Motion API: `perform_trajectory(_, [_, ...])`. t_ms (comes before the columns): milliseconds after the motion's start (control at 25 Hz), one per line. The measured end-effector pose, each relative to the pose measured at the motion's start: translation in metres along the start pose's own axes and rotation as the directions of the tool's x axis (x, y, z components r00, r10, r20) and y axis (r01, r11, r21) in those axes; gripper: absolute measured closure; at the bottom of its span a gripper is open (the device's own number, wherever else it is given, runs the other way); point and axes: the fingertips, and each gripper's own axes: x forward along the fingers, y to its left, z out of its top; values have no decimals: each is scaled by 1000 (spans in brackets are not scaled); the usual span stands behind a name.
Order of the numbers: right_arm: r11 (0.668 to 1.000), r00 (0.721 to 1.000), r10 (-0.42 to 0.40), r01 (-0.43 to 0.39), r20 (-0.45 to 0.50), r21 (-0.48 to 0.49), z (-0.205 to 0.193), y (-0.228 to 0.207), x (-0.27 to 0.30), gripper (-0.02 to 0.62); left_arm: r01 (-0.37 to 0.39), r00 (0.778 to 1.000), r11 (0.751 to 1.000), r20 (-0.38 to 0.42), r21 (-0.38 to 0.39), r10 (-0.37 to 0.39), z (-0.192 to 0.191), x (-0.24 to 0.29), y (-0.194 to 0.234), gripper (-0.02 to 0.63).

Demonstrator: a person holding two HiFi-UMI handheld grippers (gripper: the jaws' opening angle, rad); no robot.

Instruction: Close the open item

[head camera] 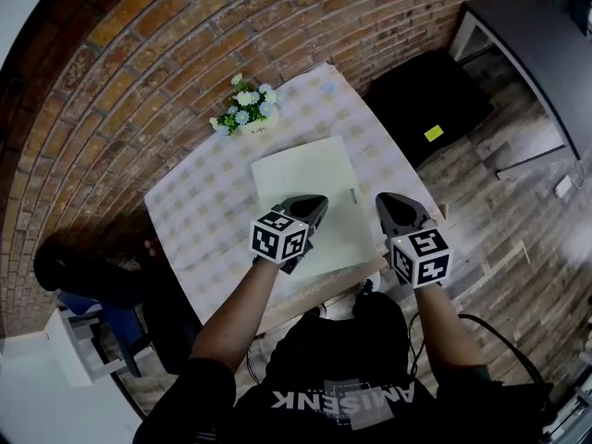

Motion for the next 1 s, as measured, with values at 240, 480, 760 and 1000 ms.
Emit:
perform_trajectory(240, [999,998,12,-15,-69,-36,-25,9,28,554,6,1000,1000,3,0,-6,-4,5,-1,592])
perform_trajectory(480, [994,994,2,-14,-111,-105,-39,15,61,552,8,999,996,-37,84,-4,-14,12,-6,592])
perform_trajectory(760, [964,987,0,-42,-160,-261,-54,27,90,552,1,1000,994,-31,110,3,-16,14,-5,592])
perform_trajectory(1000, [932,985,-21,-43,-173,-359,-62,25,97,554,5,999,983,-41,186,3,-23,18,-9,592])
